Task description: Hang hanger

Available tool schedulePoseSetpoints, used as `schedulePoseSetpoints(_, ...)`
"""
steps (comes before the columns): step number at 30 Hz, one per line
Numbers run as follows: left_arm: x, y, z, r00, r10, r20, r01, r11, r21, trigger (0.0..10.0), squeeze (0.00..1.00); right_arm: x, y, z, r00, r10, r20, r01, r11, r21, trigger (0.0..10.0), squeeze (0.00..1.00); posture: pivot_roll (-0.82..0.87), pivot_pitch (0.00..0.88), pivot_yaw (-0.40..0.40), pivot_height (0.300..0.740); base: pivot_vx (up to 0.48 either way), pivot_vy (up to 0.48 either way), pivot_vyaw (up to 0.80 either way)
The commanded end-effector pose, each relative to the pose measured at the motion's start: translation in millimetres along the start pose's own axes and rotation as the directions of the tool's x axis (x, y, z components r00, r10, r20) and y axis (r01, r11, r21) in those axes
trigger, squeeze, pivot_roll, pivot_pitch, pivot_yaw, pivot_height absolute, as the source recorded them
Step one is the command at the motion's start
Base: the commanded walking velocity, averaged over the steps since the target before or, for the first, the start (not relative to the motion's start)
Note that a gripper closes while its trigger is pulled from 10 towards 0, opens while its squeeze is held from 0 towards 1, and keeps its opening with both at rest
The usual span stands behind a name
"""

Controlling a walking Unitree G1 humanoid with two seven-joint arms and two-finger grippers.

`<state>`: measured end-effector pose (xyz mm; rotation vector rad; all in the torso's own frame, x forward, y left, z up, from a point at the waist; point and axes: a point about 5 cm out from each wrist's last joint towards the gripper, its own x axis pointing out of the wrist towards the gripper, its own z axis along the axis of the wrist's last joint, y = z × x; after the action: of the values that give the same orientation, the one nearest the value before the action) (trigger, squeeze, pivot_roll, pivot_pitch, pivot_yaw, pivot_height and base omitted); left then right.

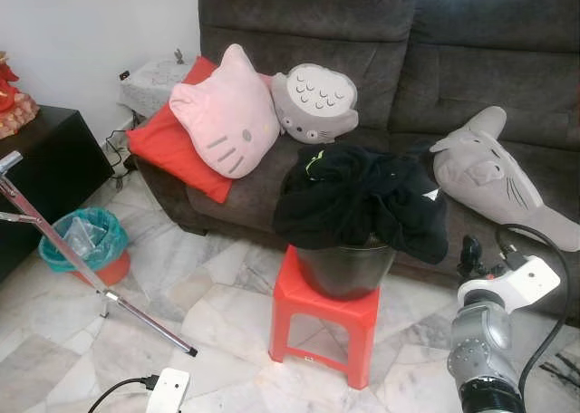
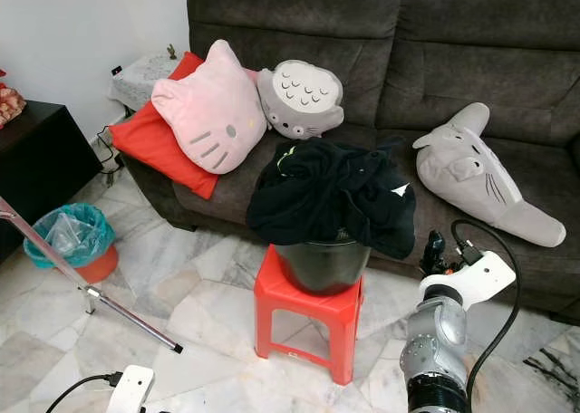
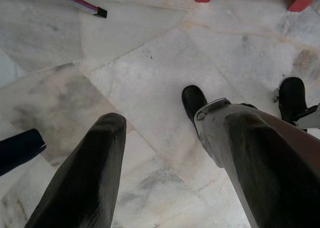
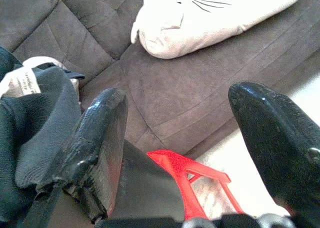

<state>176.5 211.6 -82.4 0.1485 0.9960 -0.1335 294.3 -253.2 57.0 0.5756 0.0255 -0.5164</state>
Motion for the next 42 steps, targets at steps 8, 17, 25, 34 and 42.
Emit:
schedulePoseSetpoints(8,-0.9,3.7,-0.9,1.000,0.012,-0.002,-0.012,1.000,0.002,10.0,0.00,-18.2,61.8,-6.0,0.907,0.421,0.015,-0.418,0.903,-0.096,10.0,0.00,-0.07,0.000,0.069,0.740,0.000,0.000,0.00)
schedulePoseSetpoints(17,-0.8,3.2,-0.9,1.000,0.011,-0.001,-0.011,1.000,-0.002,10.0,0.00,-31.1,71.0,-11.1,0.841,0.539,-0.032,-0.537,0.828,-0.162,10.0,0.00,-0.07,0.000,0.067,0.740,0.000,0.000,0.00)
schedulePoseSetpoints(25,-0.8,3.5,-1.2,1.000,0.014,-0.003,-0.014,1.000,-0.001,10.0,0.00,-33.6,48.6,-15.8,0.913,0.408,-0.014,-0.408,0.911,-0.057,10.0,0.00,-0.07,0.000,0.067,0.740,0.000,0.000,0.00)
schedulePoseSetpoints(34,-0.9,4.1,-0.8,1.000,0.015,-0.002,-0.015,1.000,0.004,10.0,0.00,-43.8,53.2,-30.0,0.879,0.467,-0.098,-0.473,0.880,-0.041,10.0,0.00,-0.07,0.000,0.071,0.740,0.000,0.000,0.00)
schedulePoseSetpoints(42,-0.9,4.2,-0.9,1.000,0.018,-0.003,-0.018,1.000,0.004,10.0,0.00,-34.3,59.7,-21.5,0.869,0.481,-0.119,-0.495,0.849,-0.185,10.0,0.00,-0.07,0.000,0.069,0.740,0.000,0.000,0.00)
